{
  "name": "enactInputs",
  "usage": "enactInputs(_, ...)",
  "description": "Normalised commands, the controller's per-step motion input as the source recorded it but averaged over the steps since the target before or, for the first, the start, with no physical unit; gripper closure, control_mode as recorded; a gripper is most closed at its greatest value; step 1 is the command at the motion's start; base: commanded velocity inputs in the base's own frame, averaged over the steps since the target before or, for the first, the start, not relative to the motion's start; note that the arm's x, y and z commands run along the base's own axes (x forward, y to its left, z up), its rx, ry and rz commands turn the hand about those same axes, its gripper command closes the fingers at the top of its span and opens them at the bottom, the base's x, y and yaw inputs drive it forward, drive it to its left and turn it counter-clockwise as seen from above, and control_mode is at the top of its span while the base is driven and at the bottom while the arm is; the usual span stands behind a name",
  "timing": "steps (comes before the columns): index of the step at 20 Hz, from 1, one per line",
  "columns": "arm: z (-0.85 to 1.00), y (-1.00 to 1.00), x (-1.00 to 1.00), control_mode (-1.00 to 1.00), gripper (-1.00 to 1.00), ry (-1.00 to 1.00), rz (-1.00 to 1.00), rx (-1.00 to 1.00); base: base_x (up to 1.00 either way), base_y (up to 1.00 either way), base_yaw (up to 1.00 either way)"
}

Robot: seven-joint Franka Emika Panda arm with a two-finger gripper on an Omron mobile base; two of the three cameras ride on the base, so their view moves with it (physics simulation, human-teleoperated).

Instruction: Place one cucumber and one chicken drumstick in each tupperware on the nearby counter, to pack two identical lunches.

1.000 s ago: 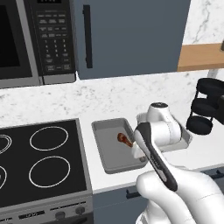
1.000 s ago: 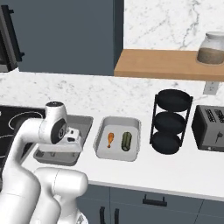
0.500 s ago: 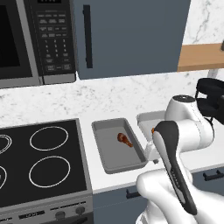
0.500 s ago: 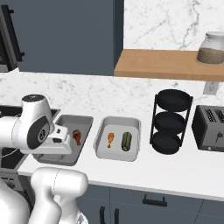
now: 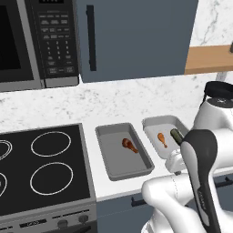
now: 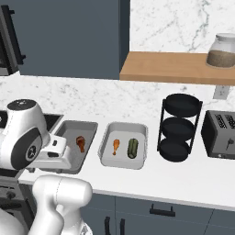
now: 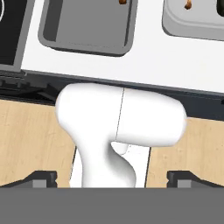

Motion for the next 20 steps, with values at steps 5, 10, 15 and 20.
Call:
enactInputs(5, 0.0, 0.0, 0.0, 1.0, -1.0, 0.0, 0.0, 0.0, 0.0, 0.0, 0.0)
enactInputs(10, 0.0, 0.0, 0.0, 1.0, -1.0, 0.0, 0.0, 0.0, -0.82, -0.5, -0.14)
enactInputs(15, 0.0, 0.0, 0.0, 1.0, -1.0, 0.0, 0.0, 0.0, -0.89, -0.78, -0.32)
enactInputs(20, 0.0, 0.0, 0.0, 1.0, -1.0, 0.0, 0.0, 0.0, -0.56, -0.81, -0.34)
